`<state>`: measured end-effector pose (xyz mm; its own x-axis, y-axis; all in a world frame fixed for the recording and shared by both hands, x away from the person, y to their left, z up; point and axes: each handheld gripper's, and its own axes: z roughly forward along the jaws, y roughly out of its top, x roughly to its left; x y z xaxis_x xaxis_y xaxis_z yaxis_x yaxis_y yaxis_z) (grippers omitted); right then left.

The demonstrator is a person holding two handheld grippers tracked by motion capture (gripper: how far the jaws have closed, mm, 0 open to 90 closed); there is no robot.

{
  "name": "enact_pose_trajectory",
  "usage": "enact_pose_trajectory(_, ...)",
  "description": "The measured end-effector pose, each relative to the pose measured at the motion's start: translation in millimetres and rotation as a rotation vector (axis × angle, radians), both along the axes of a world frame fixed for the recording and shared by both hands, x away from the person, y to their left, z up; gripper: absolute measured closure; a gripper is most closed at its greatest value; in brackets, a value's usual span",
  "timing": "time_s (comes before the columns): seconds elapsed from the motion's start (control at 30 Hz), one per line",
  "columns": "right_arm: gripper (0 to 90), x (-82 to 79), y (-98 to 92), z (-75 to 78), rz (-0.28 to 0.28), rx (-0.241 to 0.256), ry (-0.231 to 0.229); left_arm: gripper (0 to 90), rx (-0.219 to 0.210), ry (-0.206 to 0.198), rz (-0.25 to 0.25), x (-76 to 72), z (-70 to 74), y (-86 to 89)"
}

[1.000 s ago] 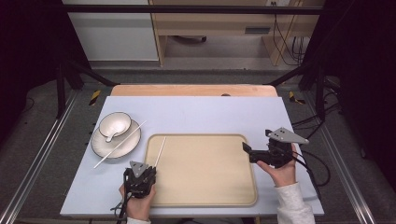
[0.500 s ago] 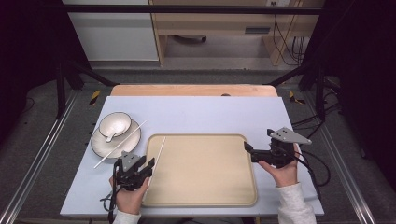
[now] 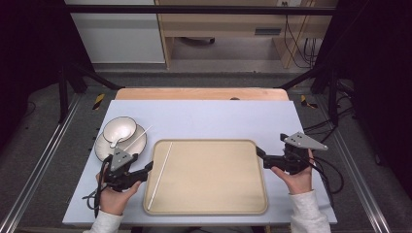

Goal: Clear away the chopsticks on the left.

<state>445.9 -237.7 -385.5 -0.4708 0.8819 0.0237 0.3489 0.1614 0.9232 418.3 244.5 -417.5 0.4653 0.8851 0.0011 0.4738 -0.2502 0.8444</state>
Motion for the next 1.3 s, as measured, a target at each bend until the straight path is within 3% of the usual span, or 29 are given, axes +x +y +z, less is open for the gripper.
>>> enact_pose_trajectory(0.33, 2.7, 2.1, 3.2, -4.0, 0.005, -0.021, 0.014, 29.8, 0.033, 0.022, 0.032, -1.2, -10.8, 39.5)
enact_pose_trajectory(0.37, 2.7, 2.7, 3.6, -4.8, 0.008, -0.025, 0.018, 29.2, 0.024, 0.022, 0.044, -0.3, -11.2, 42.1)
enact_pose_trajectory(0.63, 2.8, 3.9, 5.4, -6.2, 0.008, -0.029, 0.021, 28.5, 0.069, 0.049, 0.071, 14.9, -13.5, 63.4)
enact_pose_trajectory(0.73, 2.9, 4.4, 5.9, -6.6, 0.008, -0.029, 0.023, 31.0, 0.080, 0.057, 0.099, 24.6, -12.5, 71.1)
enact_pose_trajectory(0.9, 2.9, 5.3, 7.3, -7.9, 0.008, -0.033, 0.029, 34.1, 0.120, 0.083, 0.102, 40.0, -17.7, 78.4)
enact_pose_trajectory(1.3, 2.9, 6.9, 9.6, -10.2, 0.011, -0.042, 0.035, 52.9, 0.181, 0.168, 0.061, 72.1, -33.3, 81.4)
